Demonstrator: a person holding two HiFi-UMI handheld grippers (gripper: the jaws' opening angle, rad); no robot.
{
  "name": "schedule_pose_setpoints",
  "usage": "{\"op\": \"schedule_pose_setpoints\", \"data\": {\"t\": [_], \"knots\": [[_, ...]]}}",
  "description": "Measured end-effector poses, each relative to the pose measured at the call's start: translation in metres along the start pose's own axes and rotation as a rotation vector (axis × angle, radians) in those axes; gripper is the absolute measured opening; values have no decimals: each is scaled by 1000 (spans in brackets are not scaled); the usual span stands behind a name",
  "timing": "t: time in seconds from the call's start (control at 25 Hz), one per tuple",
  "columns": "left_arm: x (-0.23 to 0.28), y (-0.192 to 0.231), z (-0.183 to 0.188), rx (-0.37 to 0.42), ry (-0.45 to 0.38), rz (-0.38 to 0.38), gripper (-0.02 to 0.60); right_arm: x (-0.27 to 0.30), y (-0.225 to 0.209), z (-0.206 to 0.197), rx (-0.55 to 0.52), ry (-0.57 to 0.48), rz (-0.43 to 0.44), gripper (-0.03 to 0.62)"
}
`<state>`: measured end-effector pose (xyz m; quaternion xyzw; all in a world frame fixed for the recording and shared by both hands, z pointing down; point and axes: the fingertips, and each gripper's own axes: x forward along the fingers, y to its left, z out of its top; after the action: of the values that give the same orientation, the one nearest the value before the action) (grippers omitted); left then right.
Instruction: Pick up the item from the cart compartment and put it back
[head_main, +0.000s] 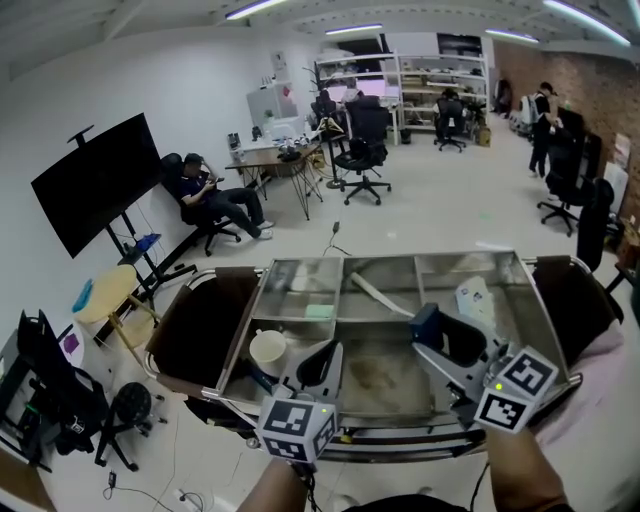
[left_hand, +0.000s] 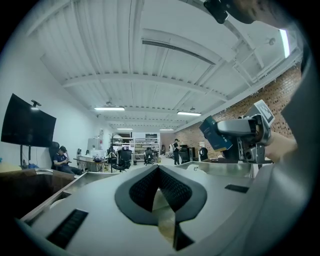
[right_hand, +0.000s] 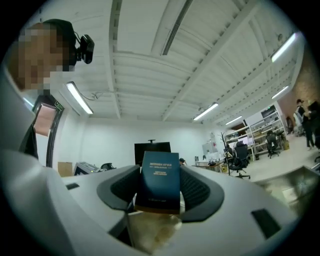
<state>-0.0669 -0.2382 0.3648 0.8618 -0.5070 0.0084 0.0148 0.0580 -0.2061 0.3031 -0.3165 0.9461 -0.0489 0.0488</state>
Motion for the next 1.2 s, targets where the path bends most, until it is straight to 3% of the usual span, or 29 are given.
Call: {"op": "schedule_pose_setpoints", "data": {"t": [0.24, 0.92, 1.2], "knots": [[-1, -7, 5, 8, -21, -3, 2, -31, -5, -24, 33, -10, -78, 261], [11, -27, -1, 16, 19, -53, 2, -30, -5, -36, 64, 6, -79, 261], [12, -26, 0, -15, -10, -60, 0, -28, -5, -39, 69, 10, -75, 261]]}}
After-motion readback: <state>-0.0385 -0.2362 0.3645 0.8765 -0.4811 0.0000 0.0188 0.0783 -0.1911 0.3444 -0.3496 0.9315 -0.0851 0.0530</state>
